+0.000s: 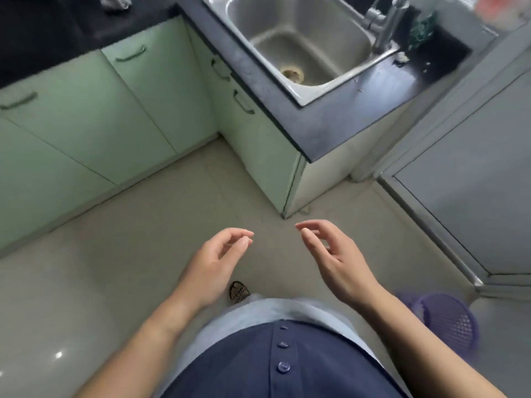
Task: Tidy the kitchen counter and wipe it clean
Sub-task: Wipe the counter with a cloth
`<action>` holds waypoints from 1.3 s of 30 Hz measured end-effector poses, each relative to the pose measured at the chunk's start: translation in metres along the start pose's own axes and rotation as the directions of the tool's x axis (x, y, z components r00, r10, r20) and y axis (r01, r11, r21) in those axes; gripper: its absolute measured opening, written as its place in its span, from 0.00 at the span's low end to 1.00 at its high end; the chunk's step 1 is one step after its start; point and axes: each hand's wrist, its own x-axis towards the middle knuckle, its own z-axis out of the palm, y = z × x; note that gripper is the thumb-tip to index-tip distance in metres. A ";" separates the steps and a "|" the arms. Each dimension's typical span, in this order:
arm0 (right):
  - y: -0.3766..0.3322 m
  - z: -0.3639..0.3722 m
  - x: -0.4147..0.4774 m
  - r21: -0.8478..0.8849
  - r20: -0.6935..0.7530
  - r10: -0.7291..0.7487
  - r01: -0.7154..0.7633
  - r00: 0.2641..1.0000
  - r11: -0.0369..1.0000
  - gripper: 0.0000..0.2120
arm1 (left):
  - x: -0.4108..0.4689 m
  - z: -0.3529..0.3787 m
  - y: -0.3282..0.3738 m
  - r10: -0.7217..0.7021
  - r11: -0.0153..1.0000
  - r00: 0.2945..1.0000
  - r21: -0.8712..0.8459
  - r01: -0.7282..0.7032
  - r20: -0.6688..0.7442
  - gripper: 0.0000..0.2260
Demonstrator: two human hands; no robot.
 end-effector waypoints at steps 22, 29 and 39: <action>-0.210 0.243 0.346 -0.107 0.449 -0.212 0.287 0.868 0.952 0.12 | 0.175 -0.355 -0.012 -0.084 0.985 0.892 -0.171 0.008 -0.444 0.17; -0.314 0.297 0.483 -0.049 0.510 -0.325 0.404 0.796 0.913 0.18 | 0.263 -0.474 0.030 -0.049 0.980 0.822 -0.188 -0.072 -0.567 0.14; -0.376 0.386 0.603 -0.087 0.487 -0.322 0.412 0.812 0.907 0.15 | 0.358 -0.603 0.026 -0.075 0.981 0.850 -0.193 -0.031 -0.521 0.10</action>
